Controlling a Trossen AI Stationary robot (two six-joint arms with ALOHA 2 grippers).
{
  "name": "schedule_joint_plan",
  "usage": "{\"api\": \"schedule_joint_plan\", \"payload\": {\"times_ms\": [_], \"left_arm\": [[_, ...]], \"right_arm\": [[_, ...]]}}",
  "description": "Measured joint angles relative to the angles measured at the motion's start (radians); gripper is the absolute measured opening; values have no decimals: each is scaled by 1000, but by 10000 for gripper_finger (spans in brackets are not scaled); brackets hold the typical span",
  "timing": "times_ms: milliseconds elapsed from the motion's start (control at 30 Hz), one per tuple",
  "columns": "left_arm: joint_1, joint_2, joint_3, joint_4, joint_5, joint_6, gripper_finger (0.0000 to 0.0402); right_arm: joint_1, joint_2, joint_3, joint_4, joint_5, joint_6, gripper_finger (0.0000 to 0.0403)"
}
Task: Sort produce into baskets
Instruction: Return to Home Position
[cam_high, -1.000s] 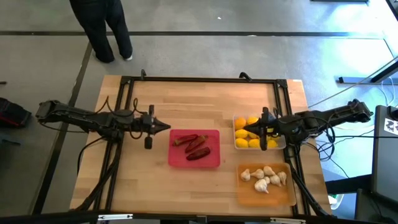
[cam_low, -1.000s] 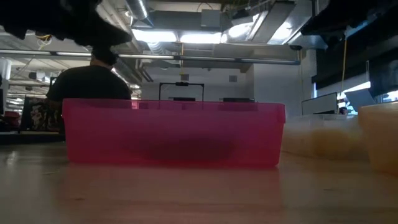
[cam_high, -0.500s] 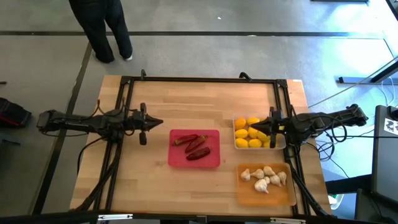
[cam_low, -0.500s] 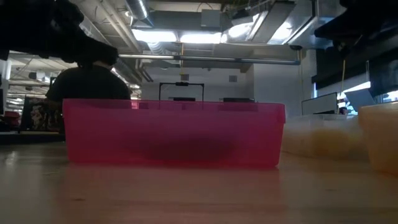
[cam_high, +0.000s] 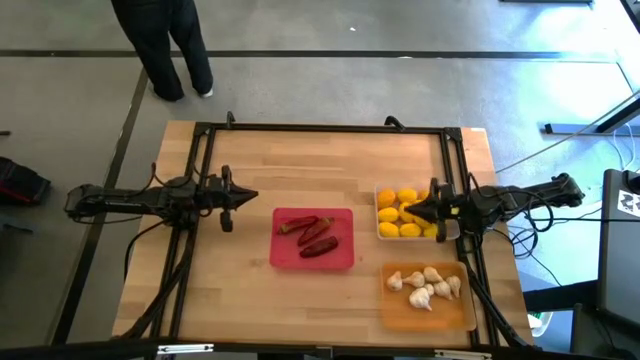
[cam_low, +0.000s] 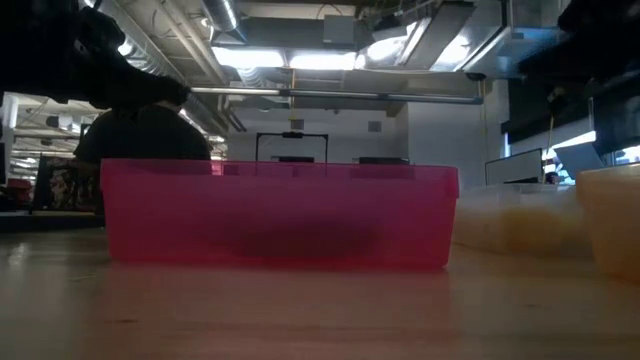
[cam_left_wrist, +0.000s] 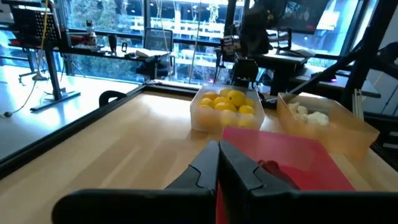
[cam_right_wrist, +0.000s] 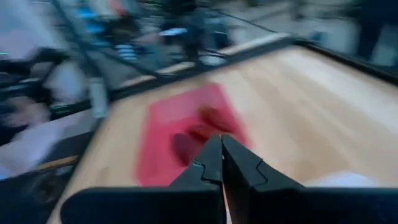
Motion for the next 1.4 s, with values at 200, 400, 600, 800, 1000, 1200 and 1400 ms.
{"api": "schedule_joint_plan", "payload": {"times_ms": [200, 400, 600, 800, 1000, 1200, 1400], "left_arm": [[-1, -6, 0, 2, 22, 0, 3], [-1, -6, 0, 4, 22, -3, 3], [16, -6, 0, 14, 22, 9, 3], [23, -6, 0, 26, 22, -4, 3], [23, -6, 0, 32, 22, -4, 3], [23, -20, -47, 90, 21, -31, 3], [23, -66, -46, 47, 10, -32, 3]], "right_arm": [[0, -48, -127, 273, -251, -92, 5], [0, -100, -166, 266, -213, -157, 5], [-40, -185, -170, 250, -166, -248, 5], [-153, -244, -170, 205, -300, -258, 5], [-271, -243, -170, 193, -362, -255, 5], [-324, -243, -185, 206, -279, -236, 5], [-322, -243, -289, 303, -230, -222, 5]]}}
